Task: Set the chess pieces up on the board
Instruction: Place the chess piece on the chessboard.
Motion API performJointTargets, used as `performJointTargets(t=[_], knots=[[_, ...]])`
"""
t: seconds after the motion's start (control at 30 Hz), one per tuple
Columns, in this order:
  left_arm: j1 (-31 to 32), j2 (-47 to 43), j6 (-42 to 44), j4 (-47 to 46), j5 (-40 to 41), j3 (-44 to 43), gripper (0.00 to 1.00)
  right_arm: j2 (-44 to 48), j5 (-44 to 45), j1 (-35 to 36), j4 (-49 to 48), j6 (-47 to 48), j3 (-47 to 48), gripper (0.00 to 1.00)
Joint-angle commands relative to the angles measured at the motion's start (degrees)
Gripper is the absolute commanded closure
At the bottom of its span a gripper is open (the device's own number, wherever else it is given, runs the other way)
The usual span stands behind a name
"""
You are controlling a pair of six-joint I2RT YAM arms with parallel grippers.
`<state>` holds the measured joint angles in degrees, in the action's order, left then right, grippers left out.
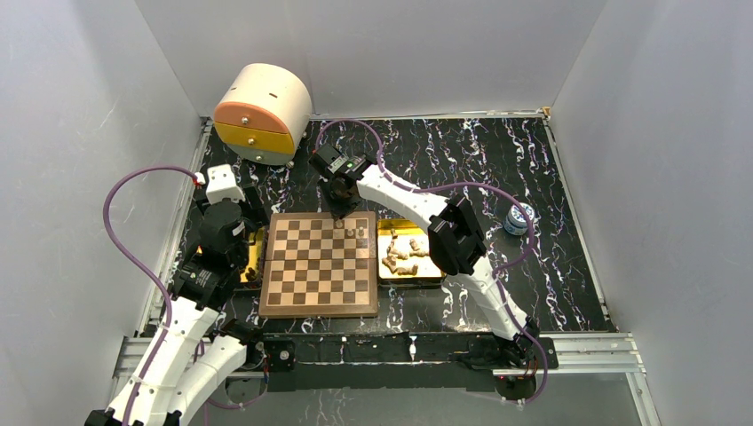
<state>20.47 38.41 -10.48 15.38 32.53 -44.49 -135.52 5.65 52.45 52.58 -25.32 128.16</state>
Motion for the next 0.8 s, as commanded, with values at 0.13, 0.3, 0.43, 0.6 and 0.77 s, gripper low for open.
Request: performJointTargets(t=[0.13, 0.3, 0.43, 0.6, 0.77], knots=[[0.19, -0.24, 0.02, -1.90, 0.63, 0.28, 0.39, 0.35, 1.53, -0.33, -1.67, -0.08, 1.31, 0.76], [0.19, -0.22, 0.02, -1.85, 0.56, 0.36, 0.39, 0.25, 1.38, -0.41, -1.86, -0.08, 1.22, 0.76], [0.19, -0.21, 0.02, -1.87, 0.52, 0.45, 0.39, 0.25, 0.85, -0.41, -2.11, -0.08, 1.06, 0.76], [0.19, -0.26, 0.07, -1.93, 0.51, 0.38, 0.39, 0.27, 0.47, -0.41, -2.17, -0.08, 0.91, 0.73], [0.19, -0.26, 0.11, -1.93, 0.46, 0.41, 0.39, 0.58, -0.26, -0.41, -2.21, -0.25, 0.86, 0.63]])
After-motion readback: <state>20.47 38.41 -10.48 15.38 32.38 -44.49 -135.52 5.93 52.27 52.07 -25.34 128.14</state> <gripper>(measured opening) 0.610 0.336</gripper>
